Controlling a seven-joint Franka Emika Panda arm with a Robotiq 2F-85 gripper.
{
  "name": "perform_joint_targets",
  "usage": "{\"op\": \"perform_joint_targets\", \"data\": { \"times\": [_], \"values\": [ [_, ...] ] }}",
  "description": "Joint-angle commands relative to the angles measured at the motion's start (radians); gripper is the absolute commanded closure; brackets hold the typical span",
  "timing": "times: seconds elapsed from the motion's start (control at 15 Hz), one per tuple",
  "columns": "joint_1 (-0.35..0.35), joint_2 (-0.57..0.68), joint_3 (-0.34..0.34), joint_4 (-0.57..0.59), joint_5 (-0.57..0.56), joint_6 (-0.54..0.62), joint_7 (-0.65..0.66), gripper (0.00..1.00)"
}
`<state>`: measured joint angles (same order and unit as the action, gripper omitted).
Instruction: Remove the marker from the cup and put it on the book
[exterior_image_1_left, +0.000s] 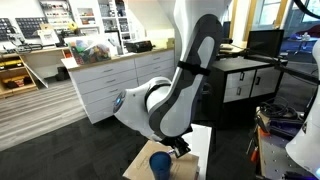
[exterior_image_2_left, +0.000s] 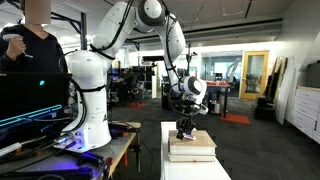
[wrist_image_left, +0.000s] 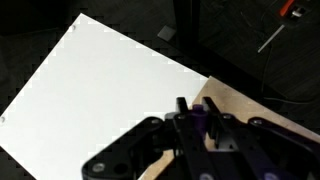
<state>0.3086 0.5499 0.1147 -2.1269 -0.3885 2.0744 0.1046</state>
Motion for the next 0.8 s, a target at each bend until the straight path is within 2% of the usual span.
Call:
{"op": "perform_joint_targets", "data": {
  "times": [0.0, 0.53, 0.73],
  "values": [
    [0.007, -0.051, 0.001, -0.066, -0.019, 0.033, 0.03, 0.54],
    [0.011, -0.071, 0.006, -0.078, -0.016, 0.022, 0.031, 0.05],
    [0.012, -0.087, 0.001, -0.078, -0.023, 0.012, 0.036, 0.0]
  ]
}}
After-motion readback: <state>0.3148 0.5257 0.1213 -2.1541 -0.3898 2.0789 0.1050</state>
